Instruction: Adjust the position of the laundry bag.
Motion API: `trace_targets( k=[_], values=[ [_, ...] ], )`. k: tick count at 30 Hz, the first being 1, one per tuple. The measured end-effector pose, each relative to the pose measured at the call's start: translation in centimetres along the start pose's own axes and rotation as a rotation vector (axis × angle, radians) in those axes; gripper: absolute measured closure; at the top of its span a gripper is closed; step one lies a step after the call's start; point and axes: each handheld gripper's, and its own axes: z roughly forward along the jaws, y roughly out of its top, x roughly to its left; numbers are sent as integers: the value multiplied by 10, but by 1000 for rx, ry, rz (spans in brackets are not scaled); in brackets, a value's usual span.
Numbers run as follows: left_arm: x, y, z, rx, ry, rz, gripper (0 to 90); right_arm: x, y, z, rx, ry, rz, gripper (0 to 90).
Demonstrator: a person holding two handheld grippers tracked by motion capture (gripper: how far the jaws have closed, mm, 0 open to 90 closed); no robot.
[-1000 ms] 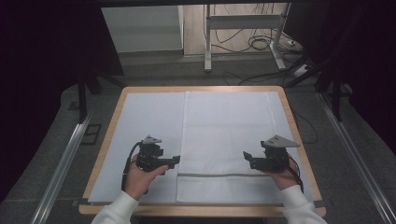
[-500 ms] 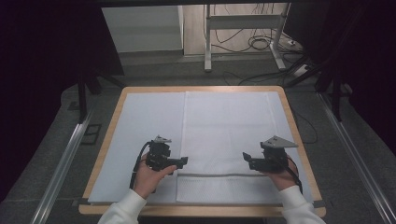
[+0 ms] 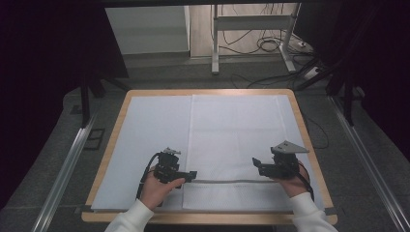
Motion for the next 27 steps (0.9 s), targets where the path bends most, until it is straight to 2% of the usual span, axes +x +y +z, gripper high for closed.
trace_targets(
  k=[8, 14, 18, 21, 22, 27],
  values=[
    [2, -2, 10, 23, -5, -11, 225, 0, 0, 1, 3, 0, -4, 177],
    [-1, -2, 17, 48, -15, 17, 244, 0, 0, 0, 0, -1, -1, 177],
    [-3, -1, 19, 43, -8, 11, 254, 0, 1, 0, -1, -3, -3, 177],
    [-6, -2, 21, 39, 17, 37, 276, 1, 1, -1, -5, -1, -5, 177],
    [-8, -1, 21, 43, 30, 58, 286, 1, 1, -1, -6, 0, -5, 177],
    [-9, 0, 22, 41, 57, 93, 416, 1, 2, -1, -6, 0, -6, 177]
  ],
)
